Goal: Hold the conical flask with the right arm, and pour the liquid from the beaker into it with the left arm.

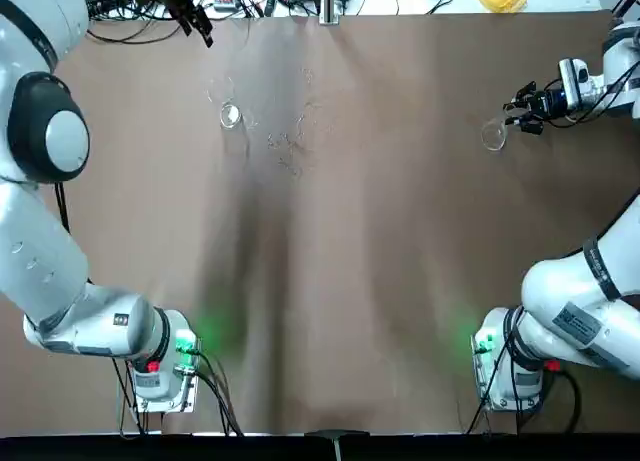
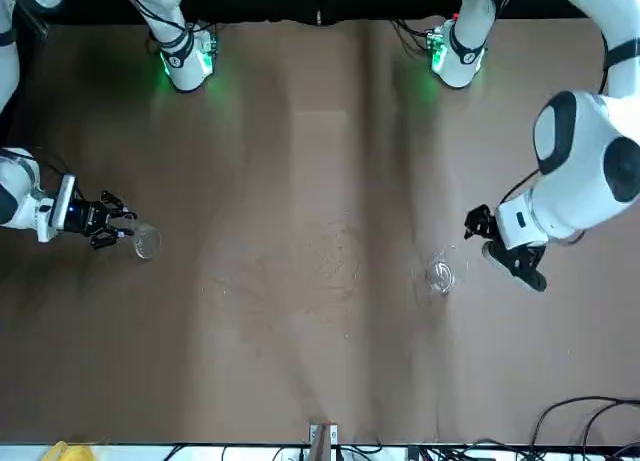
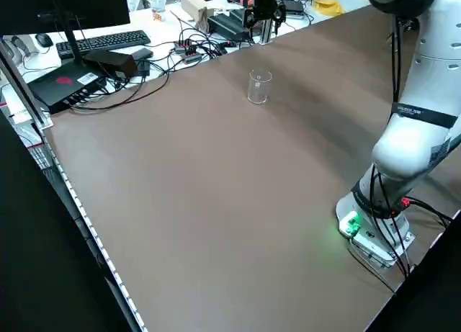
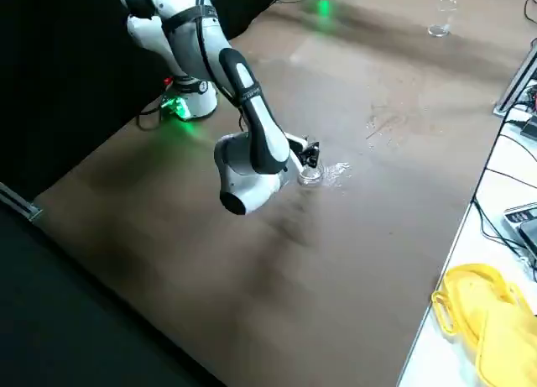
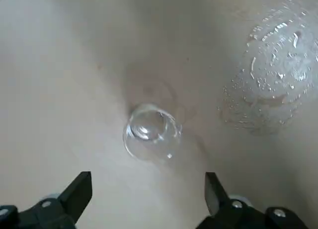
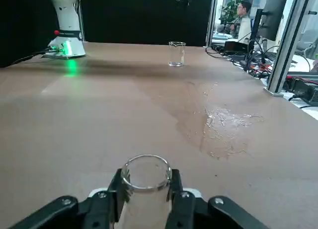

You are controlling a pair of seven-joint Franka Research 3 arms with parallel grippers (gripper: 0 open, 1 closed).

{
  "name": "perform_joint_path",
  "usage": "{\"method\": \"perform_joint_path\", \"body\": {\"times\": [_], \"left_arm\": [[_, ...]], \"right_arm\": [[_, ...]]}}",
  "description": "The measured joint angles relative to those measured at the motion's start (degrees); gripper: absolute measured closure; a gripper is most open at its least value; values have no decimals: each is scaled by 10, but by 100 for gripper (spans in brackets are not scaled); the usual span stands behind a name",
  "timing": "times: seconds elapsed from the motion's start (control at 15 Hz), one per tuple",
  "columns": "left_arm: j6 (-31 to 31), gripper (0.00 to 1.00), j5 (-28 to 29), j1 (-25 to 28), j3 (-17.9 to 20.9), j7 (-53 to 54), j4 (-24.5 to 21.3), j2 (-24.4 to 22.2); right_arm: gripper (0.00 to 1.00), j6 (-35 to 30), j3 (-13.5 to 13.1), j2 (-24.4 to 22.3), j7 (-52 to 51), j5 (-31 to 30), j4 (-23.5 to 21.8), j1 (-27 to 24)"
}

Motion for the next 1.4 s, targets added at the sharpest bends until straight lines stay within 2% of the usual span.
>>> {"method": "perform_joint_path", "body": {"times": [0.07, 0.2, 0.53, 0.73, 0.93, 1.4], "left_arm": [[-31, 0, 26, -11, 0, -108, -5, -20], [-55, 0, 39, -18, 0, -185, -6, -42], [-154, 0, 41, -20, -1, -260, -4, -126], [-227, 0, 41, -20, -2, -276, 13, -169], [-253, 0, 44, -20, -2, -287, 27, -179], [-253, 0, 54, -13, 2, -288, 27, -166]], "right_arm": [[61, 3, 0, 3, -7, 0, 0, 0], [61, 3, 0, 4, -12, 0, 0, 0], [61, 3, 0, 4, -13, 0, 0, 0], [61, 3, 0, 4, -13, 0, 0, 0], [61, 3, 0, 4, -13, 0, 0, 0], [61, 3, 0, 4, -13, 0, 0, 0]]}}
